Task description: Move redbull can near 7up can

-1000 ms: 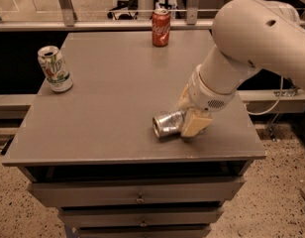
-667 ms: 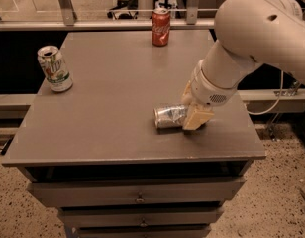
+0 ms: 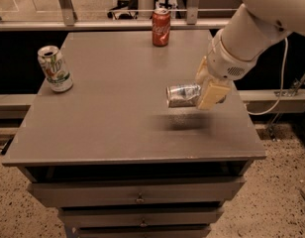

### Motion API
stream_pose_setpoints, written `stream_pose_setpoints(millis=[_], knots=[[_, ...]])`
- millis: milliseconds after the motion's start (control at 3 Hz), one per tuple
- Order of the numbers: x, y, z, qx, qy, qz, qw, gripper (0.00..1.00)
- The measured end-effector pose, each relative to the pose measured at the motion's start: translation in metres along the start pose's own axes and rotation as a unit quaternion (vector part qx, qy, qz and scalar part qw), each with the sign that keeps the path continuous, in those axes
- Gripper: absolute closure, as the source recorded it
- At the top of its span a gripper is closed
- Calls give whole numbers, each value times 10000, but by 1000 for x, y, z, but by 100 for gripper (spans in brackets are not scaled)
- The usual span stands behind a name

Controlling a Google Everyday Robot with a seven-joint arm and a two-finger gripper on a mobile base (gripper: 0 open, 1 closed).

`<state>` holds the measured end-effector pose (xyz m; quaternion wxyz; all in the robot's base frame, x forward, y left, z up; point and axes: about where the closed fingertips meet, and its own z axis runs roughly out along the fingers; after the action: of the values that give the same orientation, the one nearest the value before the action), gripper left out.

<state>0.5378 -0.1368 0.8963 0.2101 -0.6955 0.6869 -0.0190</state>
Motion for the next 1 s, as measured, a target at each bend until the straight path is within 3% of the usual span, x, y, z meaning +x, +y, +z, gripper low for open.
stream_pose_setpoints(millis=[667, 1000], knots=[[-9, -7, 3, 81, -21, -92, 9999, 100], [-26, -29, 11, 216, -92, -185, 9996, 100]])
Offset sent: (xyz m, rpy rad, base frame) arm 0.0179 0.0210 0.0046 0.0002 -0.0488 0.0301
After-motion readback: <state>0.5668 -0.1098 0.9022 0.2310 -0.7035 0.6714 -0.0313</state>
